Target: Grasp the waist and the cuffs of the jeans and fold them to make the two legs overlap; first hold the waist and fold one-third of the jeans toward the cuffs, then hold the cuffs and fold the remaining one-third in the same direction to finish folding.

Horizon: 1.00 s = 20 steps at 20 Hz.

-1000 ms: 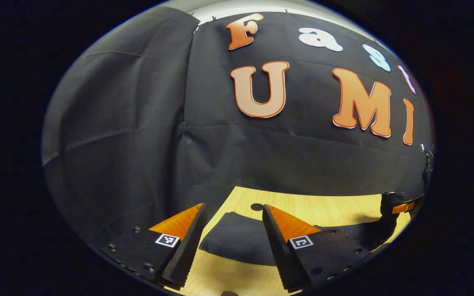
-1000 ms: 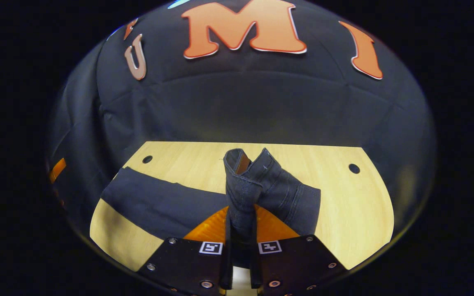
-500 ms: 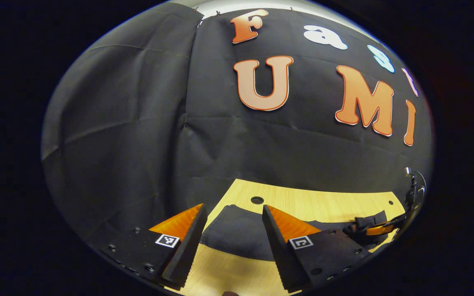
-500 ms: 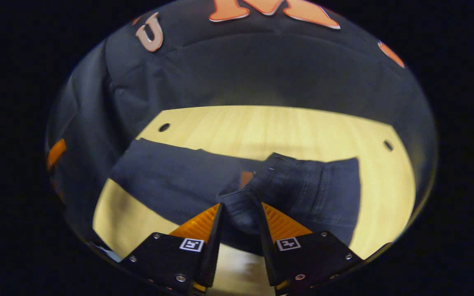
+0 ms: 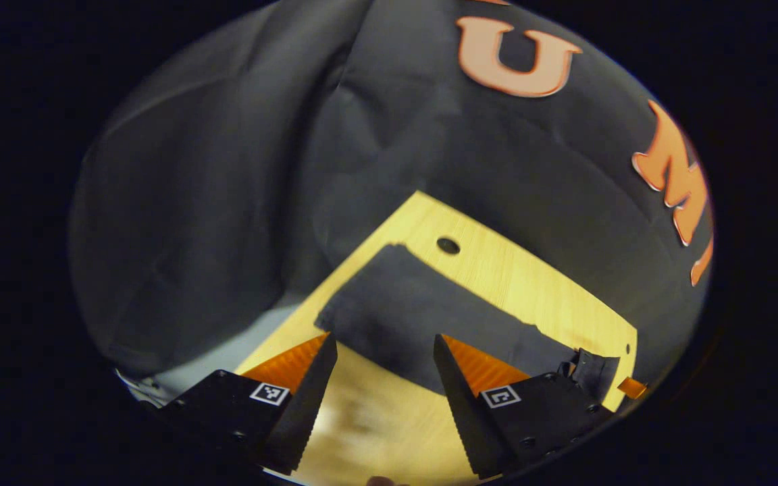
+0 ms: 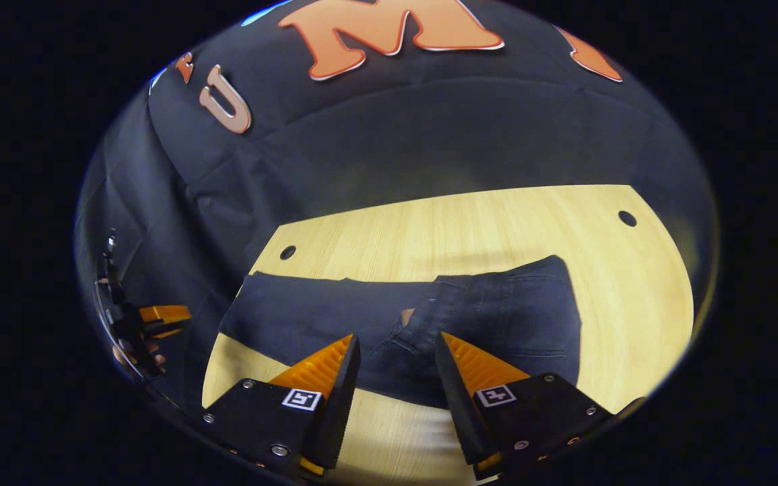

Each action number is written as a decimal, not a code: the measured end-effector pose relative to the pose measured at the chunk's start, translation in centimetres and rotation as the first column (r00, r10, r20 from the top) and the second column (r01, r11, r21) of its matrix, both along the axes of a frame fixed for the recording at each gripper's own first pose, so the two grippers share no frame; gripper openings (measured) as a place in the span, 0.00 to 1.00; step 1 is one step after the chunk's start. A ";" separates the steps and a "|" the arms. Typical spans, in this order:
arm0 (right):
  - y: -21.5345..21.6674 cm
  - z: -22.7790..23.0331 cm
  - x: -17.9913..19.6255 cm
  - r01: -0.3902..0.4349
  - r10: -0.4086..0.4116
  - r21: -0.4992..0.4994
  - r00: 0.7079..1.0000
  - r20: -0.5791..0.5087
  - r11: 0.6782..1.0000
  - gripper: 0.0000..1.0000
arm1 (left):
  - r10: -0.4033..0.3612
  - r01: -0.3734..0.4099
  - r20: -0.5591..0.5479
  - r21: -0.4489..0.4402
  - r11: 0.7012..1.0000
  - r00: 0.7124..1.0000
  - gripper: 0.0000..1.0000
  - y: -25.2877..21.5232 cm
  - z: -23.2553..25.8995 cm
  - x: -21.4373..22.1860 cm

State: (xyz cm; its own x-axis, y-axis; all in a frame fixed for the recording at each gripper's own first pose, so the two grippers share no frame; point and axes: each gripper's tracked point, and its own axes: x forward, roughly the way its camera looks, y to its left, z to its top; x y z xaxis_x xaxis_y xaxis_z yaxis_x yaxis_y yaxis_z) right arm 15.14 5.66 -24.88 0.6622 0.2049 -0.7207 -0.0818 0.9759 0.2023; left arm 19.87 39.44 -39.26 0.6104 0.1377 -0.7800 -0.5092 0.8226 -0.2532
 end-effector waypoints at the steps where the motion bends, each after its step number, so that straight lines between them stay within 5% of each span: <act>1: -0.8 0.8 -0.1 0.018 -0.018 0.003 1.000 0.015 1.000 0.71 | 0.015 -0.019 -0.047 -0.066 0.998 0.999 0.88 0.1 -1.1 -0.4; 9: -5.7 4.4 -2.1 0.144 -0.144 0.008 0.985 0.100 0.990 0.95 | 0.120 -0.169 -0.305 -0.140 0.976 0.945 0.88 4.6 -8.0 1.1; 20: -5.8 5.0 -5.0 0.182 -0.176 -0.046 0.979 0.105 0.982 0.95 | 0.158 -0.210 -0.478 -0.056 0.976 0.864 0.88 6.6 -12.7 2.9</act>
